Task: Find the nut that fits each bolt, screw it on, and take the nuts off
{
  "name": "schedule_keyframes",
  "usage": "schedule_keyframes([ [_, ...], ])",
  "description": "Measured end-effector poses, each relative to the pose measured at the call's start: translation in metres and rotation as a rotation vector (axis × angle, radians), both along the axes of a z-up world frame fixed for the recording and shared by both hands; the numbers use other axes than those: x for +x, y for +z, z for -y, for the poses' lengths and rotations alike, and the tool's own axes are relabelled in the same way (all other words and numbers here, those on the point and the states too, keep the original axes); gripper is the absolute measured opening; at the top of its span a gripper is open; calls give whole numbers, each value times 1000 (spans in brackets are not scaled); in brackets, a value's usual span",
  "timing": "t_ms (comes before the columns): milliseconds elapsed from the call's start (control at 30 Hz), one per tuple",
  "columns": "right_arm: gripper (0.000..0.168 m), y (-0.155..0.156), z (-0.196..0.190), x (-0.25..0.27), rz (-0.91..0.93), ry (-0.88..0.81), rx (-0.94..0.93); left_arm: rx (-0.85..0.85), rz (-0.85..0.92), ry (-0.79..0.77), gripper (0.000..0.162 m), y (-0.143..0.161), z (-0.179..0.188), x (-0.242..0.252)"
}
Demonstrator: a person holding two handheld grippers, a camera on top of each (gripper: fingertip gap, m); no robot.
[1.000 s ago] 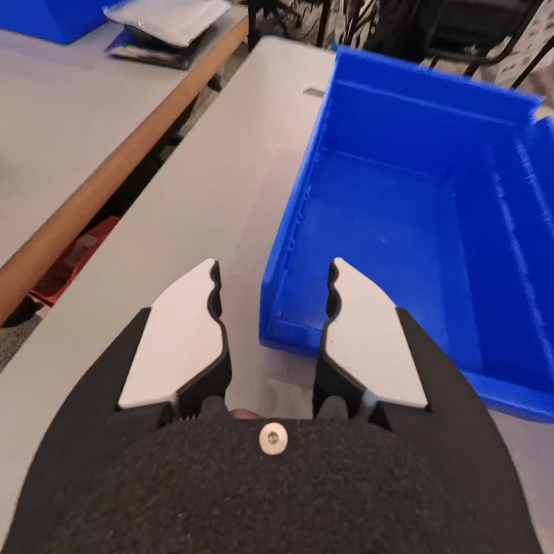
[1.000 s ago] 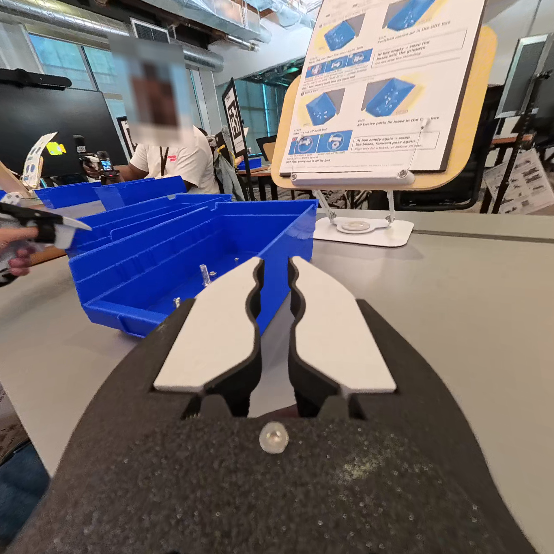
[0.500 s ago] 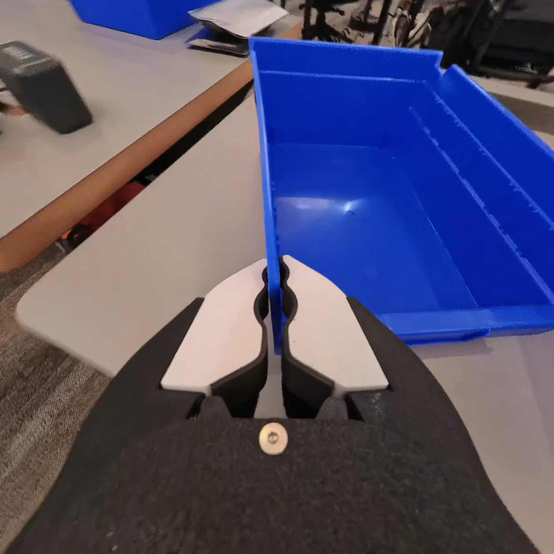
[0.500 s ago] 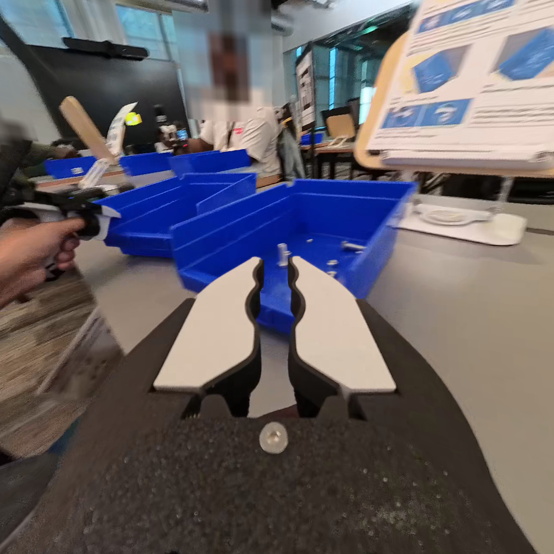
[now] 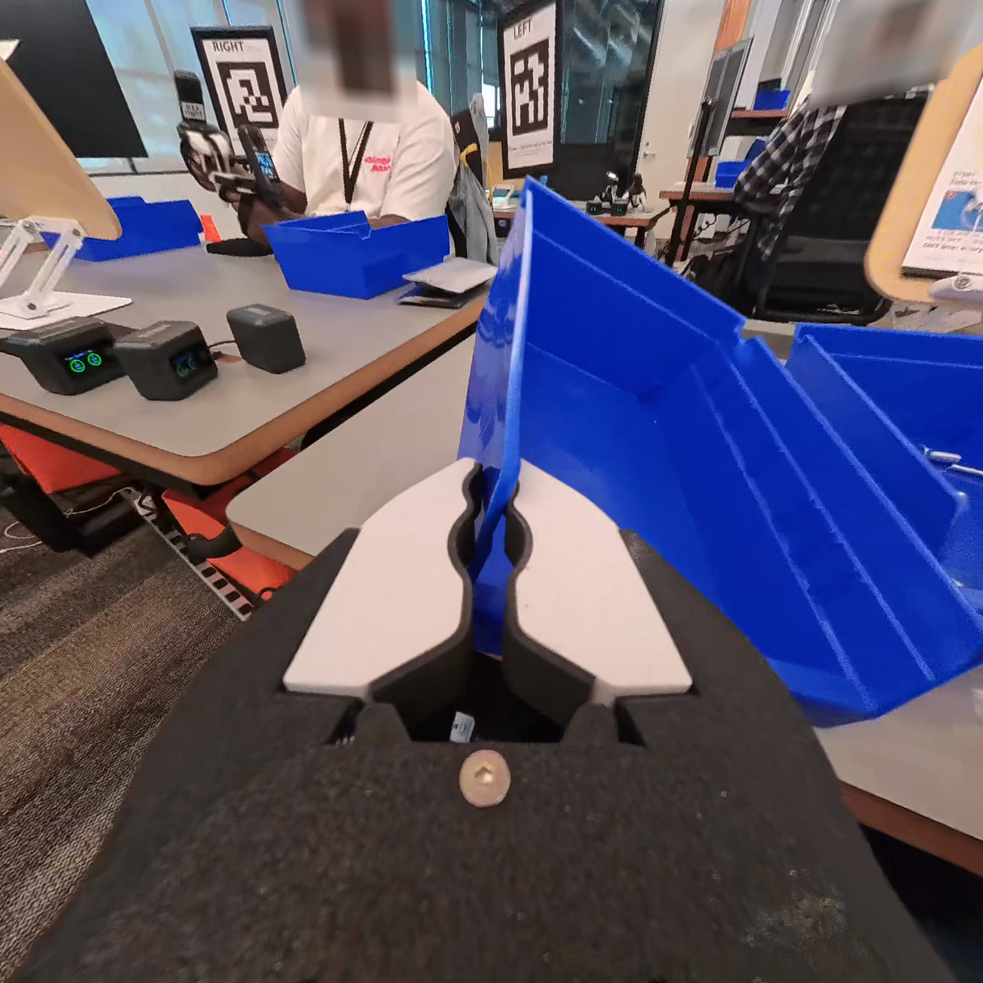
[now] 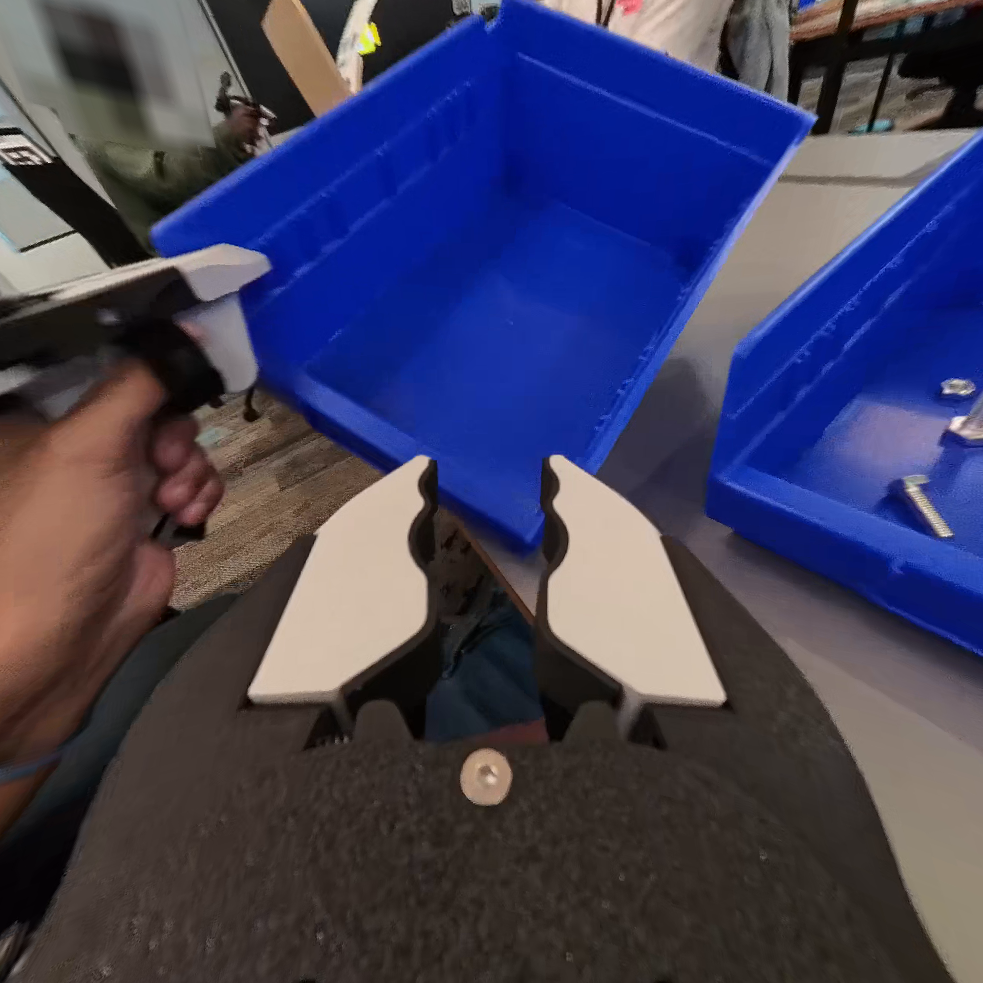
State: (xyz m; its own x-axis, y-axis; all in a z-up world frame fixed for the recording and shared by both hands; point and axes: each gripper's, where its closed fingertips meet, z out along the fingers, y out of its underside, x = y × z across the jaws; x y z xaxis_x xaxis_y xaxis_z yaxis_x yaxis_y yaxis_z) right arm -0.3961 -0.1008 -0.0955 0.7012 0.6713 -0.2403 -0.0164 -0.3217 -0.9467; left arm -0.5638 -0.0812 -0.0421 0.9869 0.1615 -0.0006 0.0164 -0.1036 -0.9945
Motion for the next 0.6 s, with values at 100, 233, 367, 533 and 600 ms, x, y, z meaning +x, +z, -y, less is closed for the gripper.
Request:
schedule_keyframes([
  [100,25,-1,-12,-4,10,-77,17,12,-18,9,5,5,7,0],
  [233,30,0,-5,21,-73,-175,81,25,-24,30,5,10,8,-7],
  [367,41,-22,-14,16,-55,-164,-16,67,30,19,6,20,13,-9],
  [533,9,37,-23,28,-159,-194,130,186,47,-72,6,55,29,22],
  [600,8,66,-21,49,-151,-221,244,267,92,-110,7,75,35,41],
])
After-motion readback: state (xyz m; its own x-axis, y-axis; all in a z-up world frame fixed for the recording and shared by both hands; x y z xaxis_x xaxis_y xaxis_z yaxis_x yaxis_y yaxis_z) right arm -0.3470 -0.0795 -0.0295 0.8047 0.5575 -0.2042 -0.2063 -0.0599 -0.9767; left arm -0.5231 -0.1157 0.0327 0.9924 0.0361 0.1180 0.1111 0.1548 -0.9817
